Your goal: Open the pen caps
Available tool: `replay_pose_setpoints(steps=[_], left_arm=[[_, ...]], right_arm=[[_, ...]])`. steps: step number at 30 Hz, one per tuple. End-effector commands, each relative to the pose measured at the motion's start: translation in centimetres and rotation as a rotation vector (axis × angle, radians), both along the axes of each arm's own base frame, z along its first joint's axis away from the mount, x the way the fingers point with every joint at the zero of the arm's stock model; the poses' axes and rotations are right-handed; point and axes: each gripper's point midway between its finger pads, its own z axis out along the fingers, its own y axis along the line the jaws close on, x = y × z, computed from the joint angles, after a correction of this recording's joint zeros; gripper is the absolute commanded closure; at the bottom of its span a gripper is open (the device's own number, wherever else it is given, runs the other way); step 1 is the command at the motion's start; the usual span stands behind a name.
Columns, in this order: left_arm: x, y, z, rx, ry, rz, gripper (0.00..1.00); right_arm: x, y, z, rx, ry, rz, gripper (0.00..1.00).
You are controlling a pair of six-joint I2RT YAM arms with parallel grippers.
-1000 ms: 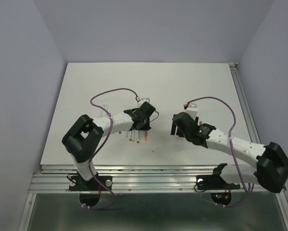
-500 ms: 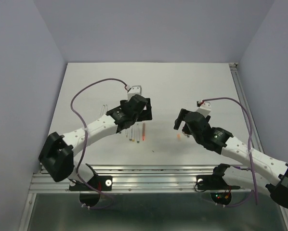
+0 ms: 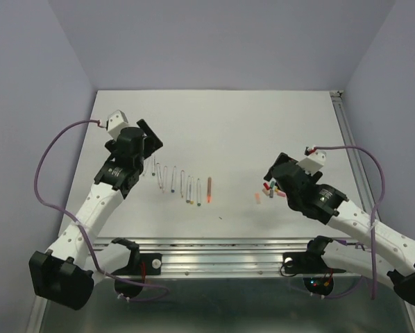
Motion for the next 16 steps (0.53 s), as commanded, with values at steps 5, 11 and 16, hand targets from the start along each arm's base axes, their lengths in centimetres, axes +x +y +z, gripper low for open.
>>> replay_pose_setpoints(steps=[5,11,16], left_arm=[[0.4,2.2,1.0,-0.085,-0.062,0.028,0.01],[0.5,1.7,0.4,-0.099,-0.04,0.015,0.01],[0.4,1.9,0.0,-0.102,-0.029,0.032,0.01]], right_arm=[[0.0,-3.1,3.6,0.022,-0.118,-0.155,0.0],[0.2,-3.1,4.1,0.028,-0.136,-0.156,0.0],[0.6,-2.7,3.9,0.006,-0.131,-0.146,0.0]])
